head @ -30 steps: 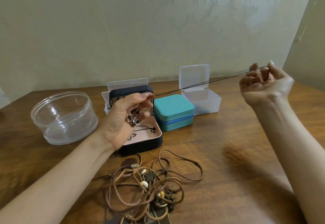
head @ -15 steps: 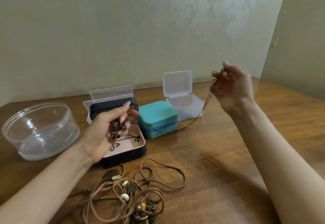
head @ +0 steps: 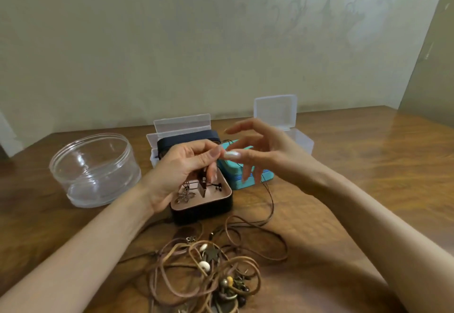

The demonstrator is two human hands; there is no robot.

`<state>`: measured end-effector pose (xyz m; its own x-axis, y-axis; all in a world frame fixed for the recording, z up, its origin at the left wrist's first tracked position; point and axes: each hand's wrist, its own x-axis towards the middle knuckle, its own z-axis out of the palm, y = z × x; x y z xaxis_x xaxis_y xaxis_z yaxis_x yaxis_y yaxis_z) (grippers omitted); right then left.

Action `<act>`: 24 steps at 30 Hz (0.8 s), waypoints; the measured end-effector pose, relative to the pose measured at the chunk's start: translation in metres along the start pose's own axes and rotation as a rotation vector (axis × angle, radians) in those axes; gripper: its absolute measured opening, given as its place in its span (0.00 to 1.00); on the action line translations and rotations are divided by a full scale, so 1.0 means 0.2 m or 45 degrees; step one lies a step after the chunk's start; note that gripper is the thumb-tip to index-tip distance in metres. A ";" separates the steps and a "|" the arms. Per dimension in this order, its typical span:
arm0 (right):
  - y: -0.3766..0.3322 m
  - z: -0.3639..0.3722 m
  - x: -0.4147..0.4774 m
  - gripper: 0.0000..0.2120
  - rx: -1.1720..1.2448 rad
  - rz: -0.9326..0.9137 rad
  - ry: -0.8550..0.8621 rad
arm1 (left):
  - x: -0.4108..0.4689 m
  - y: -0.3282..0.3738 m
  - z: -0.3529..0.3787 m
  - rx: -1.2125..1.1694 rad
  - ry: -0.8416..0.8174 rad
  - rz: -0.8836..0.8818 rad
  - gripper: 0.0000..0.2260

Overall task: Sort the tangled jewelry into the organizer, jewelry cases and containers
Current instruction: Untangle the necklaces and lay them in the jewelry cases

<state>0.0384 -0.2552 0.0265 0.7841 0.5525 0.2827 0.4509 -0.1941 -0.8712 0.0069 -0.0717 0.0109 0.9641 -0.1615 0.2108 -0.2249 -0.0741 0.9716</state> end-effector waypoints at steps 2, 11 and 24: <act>0.02 0.03 0.01 0.20 -0.047 -0.001 -0.006 | 0.00 0.00 0.00 0.054 -0.011 0.015 0.10; -0.01 -0.02 -0.01 0.11 -0.110 0.000 -0.015 | 0.02 -0.03 -0.02 0.326 0.052 0.136 0.06; -0.15 0.01 0.10 0.11 0.692 -0.160 -0.049 | 0.05 -0.10 -0.05 1.071 0.400 0.000 0.08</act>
<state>0.0384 -0.2362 0.0577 0.7180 0.5754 0.3916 0.2468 0.3156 -0.9162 0.0227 -0.0627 -0.0050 0.9307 0.1059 0.3502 -0.1349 -0.7905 0.5974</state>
